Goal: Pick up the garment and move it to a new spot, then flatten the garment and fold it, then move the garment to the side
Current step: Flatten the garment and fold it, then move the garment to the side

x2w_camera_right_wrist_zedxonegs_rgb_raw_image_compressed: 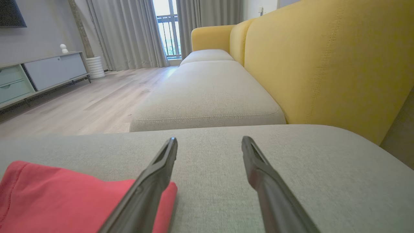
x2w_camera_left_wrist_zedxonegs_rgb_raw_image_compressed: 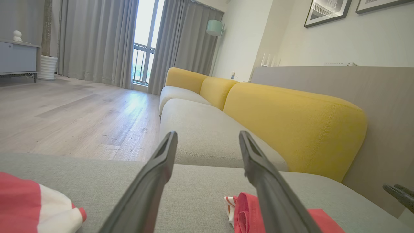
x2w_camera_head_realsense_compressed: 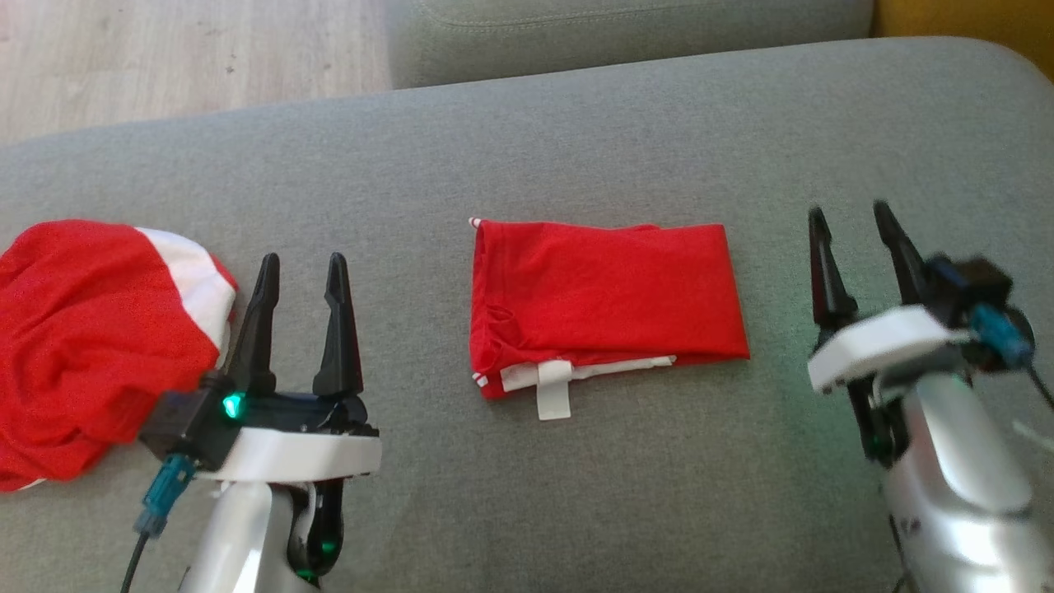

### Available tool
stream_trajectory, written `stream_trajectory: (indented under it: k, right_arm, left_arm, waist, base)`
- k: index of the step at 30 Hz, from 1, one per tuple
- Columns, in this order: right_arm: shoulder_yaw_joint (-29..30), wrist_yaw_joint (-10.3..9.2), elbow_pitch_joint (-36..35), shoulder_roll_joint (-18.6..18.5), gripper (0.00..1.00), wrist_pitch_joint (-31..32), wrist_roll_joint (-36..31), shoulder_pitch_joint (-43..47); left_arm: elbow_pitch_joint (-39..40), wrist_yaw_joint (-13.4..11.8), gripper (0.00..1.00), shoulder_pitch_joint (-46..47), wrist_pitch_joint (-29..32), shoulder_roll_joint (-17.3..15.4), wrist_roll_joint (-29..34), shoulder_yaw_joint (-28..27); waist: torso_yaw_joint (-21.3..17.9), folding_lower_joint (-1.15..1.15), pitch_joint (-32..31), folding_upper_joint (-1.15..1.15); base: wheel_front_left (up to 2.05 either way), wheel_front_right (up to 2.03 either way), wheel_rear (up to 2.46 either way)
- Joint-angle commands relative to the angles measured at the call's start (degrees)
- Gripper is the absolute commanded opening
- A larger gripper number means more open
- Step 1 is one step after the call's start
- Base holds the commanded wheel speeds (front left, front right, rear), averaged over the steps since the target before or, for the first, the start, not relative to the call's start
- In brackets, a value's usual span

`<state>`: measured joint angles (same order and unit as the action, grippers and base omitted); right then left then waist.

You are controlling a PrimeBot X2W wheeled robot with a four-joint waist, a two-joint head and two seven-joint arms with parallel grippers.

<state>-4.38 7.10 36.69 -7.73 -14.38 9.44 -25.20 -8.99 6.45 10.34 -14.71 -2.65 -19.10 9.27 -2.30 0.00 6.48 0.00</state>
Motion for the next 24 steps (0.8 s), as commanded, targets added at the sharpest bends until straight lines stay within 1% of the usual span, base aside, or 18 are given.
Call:
stream_trajectory:
  k: [1,4,6,10,13,16,24]
  right_arm:
    - [0.09,0.39,-3.52,1.10,1.00,-0.61,-1.17,-0.39]
    - [3.19,0.39,-7.98,2.80,1.00,-0.61,-3.35,3.44]
    - [5.59,0.39,-10.63,3.86,1.00,-0.61,-3.39,5.99]
    - [6.43,0.39,-15.21,4.70,1.00,-0.62,-4.41,10.21]
    - [6.66,0.39,-16.62,4.81,1.00,-0.62,-2.45,11.92]
    - [6.53,0.39,-17.22,4.82,1.00,-0.62,-2.33,12.33]
    - [6.27,0.39,-18.23,4.84,1.00,-0.56,-2.66,12.21]
  left_arm:
    - [2.04,-0.52,1.00,2.52,-0.29,-0.23,0.60,-1.62]
    - [2.05,-0.48,1.00,2.15,-0.29,-0.23,0.80,-1.79]
    - [1.82,-0.44,1.00,1.82,-0.29,-0.23,1.91,-1.83]
    - [2.07,-1.20,1.00,0.35,-0.29,-0.23,0.80,-3.07]
    - [1.91,-1.18,1.00,-0.53,-0.29,-0.23,0.85,-3.37]
    - [1.85,-1.25,1.00,-0.65,-0.29,-0.23,0.16,-3.64]
    - [1.68,-1.07,1.00,0.09,-0.29,-0.23,0.90,-3.06]
  waist:
    - [-0.26,0.00,0.14,0.00]
    - [-0.61,0.00,0.20,0.00]
    - [-0.63,0.00,0.17,0.00]
    - [-0.88,0.00,0.18,0.00]
    - [-0.82,0.00,0.21,0.00]
    - [-0.78,0.00,0.22,0.00]
    - [0.00,0.00,0.84,0.00]
  base:
    - [0.00,0.00,0.00]
    - [0.00,0.00,0.00]
    - [0.00,0.00,0.00]
    - [0.00,0.00,0.00]
    - [0.00,0.00,0.00]
    - [0.00,0.00,0.00]
    - [0.00,0.00,0.00]
